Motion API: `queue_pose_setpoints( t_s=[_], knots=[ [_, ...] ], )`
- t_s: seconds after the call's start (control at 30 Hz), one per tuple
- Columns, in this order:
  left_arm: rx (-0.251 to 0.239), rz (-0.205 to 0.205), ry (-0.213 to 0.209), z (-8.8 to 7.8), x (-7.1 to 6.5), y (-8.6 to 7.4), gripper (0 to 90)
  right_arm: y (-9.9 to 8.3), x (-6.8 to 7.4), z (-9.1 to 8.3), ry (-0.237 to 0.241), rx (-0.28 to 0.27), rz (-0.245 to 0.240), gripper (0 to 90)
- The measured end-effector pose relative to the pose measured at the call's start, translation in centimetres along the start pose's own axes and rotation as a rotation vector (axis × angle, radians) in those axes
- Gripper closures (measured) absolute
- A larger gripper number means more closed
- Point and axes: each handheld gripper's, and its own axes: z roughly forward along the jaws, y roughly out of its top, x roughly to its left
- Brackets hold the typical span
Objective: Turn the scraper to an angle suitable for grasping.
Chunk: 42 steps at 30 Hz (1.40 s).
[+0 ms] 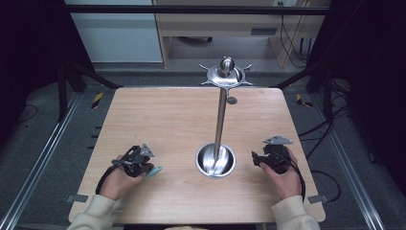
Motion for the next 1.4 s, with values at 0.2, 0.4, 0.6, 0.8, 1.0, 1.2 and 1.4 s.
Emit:
queue_pose_setpoints(
  t_s=[0.2,0.4,0.6,0.8,1.0,1.2,1.4],
  knots=[
    [0.012,0.062,-0.007,-0.6,-1.3,0.8,90.0,0.0,0.0,0.0,0.000,-0.006,-0.001,25.3],
    [-0.009,0.063,-0.001,-2.0,-1.6,1.6,88.8,0.1,-0.1,0.0,0.002,-0.006,0.001,24.8],
    [0.023,0.064,0.005,-2.8,-2.0,2.2,83.0,0.0,0.0,0.0,0.001,-0.002,-0.006,24.1],
    [0.091,0.077,-0.023,-2.1,-1.9,2.6,74.0,0.0,-0.1,0.0,0.001,-0.002,0.002,23.7],
    [0.122,0.075,-0.050,-1.8,-1.6,3.0,71.5,0.0,0.0,0.1,0.005,0.004,-0.003,23.2],
    [0.140,0.073,-0.060,-1.5,-1.5,3.4,69.7,0.0,-0.1,0.1,0.007,0.007,0.007,22.7],
    [0.159,0.082,-0.078,-1.1,-1.5,3.4,66.5,-0.1,0.0,0.3,0.014,0.017,0.004,22.3]
  ],
)
